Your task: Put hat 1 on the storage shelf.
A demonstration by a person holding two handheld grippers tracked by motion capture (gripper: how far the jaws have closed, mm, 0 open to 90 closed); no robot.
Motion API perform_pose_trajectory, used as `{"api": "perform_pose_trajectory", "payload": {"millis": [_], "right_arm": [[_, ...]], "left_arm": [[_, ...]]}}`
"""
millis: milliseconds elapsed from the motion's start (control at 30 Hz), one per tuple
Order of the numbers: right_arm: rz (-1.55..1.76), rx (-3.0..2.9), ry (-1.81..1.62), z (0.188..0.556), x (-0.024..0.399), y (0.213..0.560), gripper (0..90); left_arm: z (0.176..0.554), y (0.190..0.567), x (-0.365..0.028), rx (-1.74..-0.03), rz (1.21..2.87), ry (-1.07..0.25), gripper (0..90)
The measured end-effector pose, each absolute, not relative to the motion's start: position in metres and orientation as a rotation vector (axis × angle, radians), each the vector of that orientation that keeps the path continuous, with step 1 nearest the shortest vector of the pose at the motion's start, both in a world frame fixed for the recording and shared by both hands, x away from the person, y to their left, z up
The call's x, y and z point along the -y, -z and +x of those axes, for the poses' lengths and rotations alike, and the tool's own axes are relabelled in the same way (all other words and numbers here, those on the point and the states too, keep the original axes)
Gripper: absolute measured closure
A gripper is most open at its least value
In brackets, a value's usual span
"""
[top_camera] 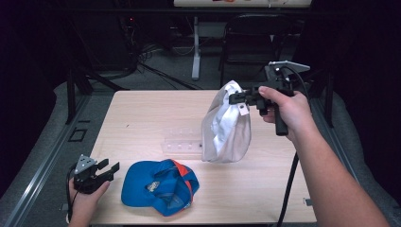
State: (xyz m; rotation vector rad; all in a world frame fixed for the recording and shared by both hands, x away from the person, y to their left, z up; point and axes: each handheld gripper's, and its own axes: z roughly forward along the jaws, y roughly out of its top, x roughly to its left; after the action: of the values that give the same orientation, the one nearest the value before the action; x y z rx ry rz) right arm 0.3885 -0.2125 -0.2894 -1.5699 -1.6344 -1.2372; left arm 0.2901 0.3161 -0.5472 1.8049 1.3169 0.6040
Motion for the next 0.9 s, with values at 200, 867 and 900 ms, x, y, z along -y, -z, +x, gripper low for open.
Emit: {"api": "perform_pose_trajectory", "payload": {"millis": [200,867,900], "right_arm": [[-1.577,1.635,1.228,0.401,0.198,0.291,81.3],[-1.576,1.614,1.186,0.453,0.14,0.313,81.3],[-1.575,1.618,1.184,0.455,0.137,0.314,81.3]], "left_arm": [[0.289,0.546,-0.316,-1.31,1.811,-0.607,49.0],[0.288,0.545,-0.305,-1.258,1.85,-0.634,49.0],[0.288,0.545,-0.305,-1.258,1.85,-0.634,49.0]]}}
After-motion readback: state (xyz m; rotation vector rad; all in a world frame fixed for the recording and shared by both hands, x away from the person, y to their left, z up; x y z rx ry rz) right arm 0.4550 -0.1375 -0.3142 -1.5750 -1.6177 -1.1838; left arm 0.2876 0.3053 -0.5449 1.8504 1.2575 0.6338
